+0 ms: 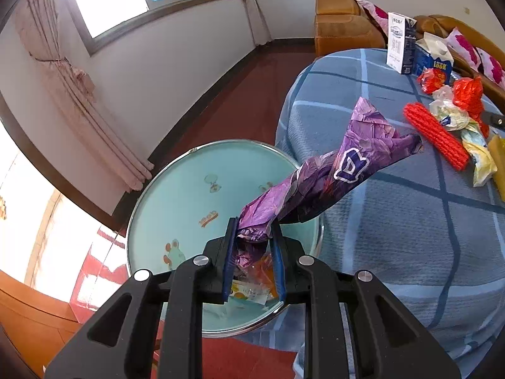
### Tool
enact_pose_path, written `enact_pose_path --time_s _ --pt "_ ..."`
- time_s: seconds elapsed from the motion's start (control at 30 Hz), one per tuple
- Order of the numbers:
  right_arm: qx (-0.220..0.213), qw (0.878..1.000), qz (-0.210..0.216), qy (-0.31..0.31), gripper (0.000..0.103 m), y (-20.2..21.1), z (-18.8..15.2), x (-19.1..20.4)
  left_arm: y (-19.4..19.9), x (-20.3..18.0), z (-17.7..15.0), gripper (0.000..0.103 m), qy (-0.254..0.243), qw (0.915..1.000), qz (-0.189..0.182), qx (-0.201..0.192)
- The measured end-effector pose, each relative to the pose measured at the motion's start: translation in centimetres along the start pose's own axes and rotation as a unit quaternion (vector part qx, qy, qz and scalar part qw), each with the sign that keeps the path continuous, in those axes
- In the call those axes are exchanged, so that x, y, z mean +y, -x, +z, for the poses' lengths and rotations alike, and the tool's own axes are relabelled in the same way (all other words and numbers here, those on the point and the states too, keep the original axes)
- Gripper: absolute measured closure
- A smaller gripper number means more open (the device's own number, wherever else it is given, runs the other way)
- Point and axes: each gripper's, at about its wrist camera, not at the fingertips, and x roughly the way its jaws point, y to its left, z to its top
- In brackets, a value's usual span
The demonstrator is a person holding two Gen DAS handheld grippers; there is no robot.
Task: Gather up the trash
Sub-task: 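Grasp the purple foil wrapper with the left tool and lift it, then carry the purple wrapper over the wastebasket with the left tool while the right tool grasps the red plastic bag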
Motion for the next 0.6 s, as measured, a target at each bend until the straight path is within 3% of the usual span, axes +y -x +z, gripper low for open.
enact_pose_path --time_s 0.03,0.13,0.33,0.6 --pt "0.007 1.000 0.004 0.001 0.088 -0.3 -0.1 0.1 -0.1 0.2 0.0 0.083 0.002 1.0000 0.002 0.000" --pt "0.005 1.000 0.007 0.006 0.097 -0.3 -0.2 0.2 -0.1 1.0 0.0 0.083 0.008 0.9999 0.010 -0.001" --pt "-0.052 0.997 -0.014 0.046 0.097 2.1 1.5 2.9 0.2 3.3 -0.1 0.083 0.029 0.9985 0.045 -0.002" --pt "-0.055 0.985 0.029 0.162 0.097 -0.1 3.6 12.5 0.4 5.4 -0.7 0.083 0.029 0.9934 0.111 -0.001"
